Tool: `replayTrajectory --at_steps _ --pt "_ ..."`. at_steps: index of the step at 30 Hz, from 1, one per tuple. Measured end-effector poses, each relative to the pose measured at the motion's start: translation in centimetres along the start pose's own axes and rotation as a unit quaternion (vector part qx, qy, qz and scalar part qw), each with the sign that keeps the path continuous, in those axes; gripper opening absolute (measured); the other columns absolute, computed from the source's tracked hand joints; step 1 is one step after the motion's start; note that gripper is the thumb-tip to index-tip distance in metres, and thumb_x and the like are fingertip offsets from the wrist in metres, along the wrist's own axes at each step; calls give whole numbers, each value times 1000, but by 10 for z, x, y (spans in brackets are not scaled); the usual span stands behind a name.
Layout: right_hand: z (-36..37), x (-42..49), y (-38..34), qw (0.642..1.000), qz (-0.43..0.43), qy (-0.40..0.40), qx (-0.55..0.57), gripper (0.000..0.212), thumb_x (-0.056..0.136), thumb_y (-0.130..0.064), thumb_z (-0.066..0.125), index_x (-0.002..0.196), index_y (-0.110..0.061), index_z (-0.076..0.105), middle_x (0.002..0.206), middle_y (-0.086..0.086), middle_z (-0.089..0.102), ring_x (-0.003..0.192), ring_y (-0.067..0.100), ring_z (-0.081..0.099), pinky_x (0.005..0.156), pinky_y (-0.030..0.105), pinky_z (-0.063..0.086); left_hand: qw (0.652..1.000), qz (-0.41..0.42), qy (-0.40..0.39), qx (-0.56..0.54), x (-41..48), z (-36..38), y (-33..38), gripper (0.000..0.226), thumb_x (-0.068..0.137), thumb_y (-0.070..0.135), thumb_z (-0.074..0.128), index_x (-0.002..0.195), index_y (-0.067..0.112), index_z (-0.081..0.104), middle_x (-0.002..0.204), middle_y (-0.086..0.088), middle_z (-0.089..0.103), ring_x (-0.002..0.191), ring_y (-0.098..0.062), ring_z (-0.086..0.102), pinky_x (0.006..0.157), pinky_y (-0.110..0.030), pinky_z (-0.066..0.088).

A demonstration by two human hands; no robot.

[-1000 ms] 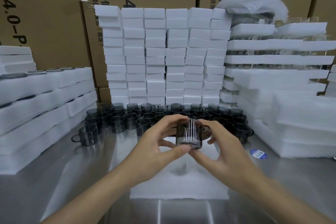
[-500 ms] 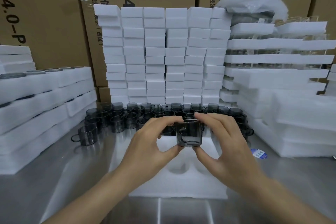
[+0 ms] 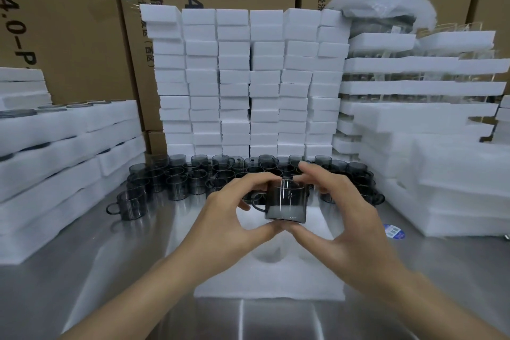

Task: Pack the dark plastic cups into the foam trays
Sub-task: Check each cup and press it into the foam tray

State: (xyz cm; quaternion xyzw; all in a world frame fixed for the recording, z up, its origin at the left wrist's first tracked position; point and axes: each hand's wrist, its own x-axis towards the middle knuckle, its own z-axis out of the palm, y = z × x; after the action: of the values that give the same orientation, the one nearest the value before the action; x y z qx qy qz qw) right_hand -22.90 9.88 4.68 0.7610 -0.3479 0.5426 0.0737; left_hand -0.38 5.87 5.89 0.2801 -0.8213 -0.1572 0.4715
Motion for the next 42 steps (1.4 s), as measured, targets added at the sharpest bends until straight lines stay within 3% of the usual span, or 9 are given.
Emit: replayTrajectory --at_steps 3,6,11,15,22,28,32,38,42 --pt "-3 2 0 999 26 -17 30 78 87 -42 81 155 -27 47 142 -21 59 136 11 58 112 20 41 997 -23 -4 -71 2 -2 1 57 87 37 87 137 41 61 136 20 71 132 -10 64 92 -41 53" --pt "-5 2 5 998 32 -35 27 64 89 -36 79 148 -24 56 139 -21 61 133 9 59 109 21 44 996 -38 -25 -78 2 -1 1 60 88 34 90 140 39 61 138 18 70 135 -11 62 98 -50 56" --pt "-2 3 4 998 -17 -19 -57 63 87 -32 81 145 -21 59 132 -13 61 127 8 55 109 24 42 999 4 31 20 0 2 2 70 86 34 90 146 45 56 141 22 62 135 -13 57 93 -19 49" --pt "-1 2 -1 996 -54 -17 -63 72 88 -39 81 151 -19 53 135 -11 59 128 12 54 111 28 42 999 20 10 37 -3 2 3 65 83 33 87 141 43 61 138 25 65 133 -13 58 92 -12 42" --pt "-10 4 2 997 -18 -55 -57 75 86 -44 76 153 -22 50 139 -13 57 131 12 54 108 42 45 997 -28 -3 -67 -1 4 1 56 84 33 89 129 42 57 136 22 70 130 -6 65 87 -41 46" --pt "-9 3 4 987 88 -124 51 46 94 -55 67 137 -42 57 129 -22 67 123 9 63 98 33 49 999 -28 19 -29 -3 4 -3 56 82 40 89 127 37 57 125 21 74 125 -8 68 82 -37 46" --pt "-3 4 5 972 137 -132 138 20 100 -43 67 116 -30 66 109 -9 72 105 20 69 91 25 52 1000 -16 -4 17 -4 5 -5 57 85 31 91 126 45 55 128 24 71 126 -4 66 82 -34 47" --pt "-5 7 13 968 160 -117 155 11 100 -32 68 106 -23 68 96 -10 69 91 15 66 85 24 51 994 -65 -47 79 -2 -1 -12 68 91 46 82 145 59 42 138 36 60 133 7 55 97 -29 49" --pt "-9 7 21 971 177 -107 118 14 97 -36 69 102 -23 66 90 -10 65 85 14 61 83 23 48 965 -110 -145 190 -3 -7 -21 56 96 68 63 147 57 44 138 56 36 133 31 25 115 -27 36"
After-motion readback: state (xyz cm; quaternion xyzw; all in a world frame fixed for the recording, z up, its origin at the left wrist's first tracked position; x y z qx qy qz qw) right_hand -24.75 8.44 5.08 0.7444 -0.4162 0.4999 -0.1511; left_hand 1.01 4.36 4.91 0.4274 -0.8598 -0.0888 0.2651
